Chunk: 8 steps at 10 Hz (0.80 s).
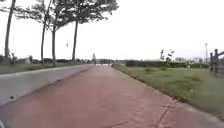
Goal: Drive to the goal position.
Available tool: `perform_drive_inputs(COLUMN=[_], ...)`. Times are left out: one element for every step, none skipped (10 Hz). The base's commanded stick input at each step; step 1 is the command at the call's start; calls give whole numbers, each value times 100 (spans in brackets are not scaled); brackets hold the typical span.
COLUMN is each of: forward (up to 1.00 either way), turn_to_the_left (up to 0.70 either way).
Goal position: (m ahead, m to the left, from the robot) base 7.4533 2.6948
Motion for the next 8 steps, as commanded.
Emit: perform_drive_inputs(forward=[100, 100, 100, 100, 100, 100, 100, 100], turn_to_the_left=[0, 0, 0, 0, 0, 0, 0, 0])
